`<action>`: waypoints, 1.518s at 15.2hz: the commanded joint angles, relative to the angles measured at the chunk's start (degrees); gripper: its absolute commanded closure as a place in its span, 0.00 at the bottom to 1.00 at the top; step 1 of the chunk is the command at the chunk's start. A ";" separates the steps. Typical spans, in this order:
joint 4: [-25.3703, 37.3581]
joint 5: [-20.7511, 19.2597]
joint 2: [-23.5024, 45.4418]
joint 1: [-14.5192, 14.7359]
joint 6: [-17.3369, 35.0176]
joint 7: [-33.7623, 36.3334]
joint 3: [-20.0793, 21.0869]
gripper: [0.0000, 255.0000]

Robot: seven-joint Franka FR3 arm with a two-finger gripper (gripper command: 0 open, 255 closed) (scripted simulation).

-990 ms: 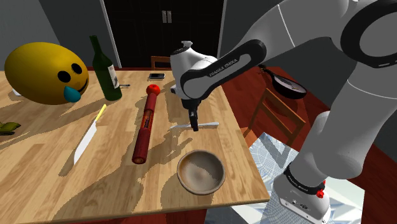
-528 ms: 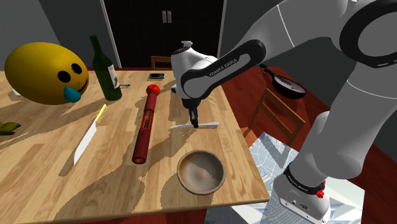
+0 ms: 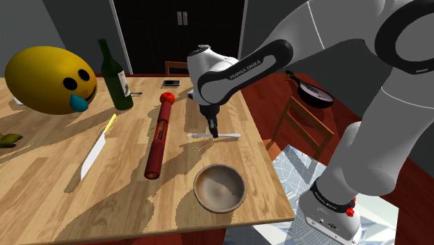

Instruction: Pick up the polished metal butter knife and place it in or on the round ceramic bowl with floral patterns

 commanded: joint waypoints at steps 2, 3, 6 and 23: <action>0.97 0.21 -1.21 0.02 -2.22 -0.21 0.03 1.00; 1.34 0.27 -1.59 0.02 -2.97 -0.28 0.03 1.00; 2.52 0.44 -2.65 0.02 -5.20 -0.50 0.04 1.00; 5.54 2.19 -9.48 1.78 -15.15 1.85 1.90 1.00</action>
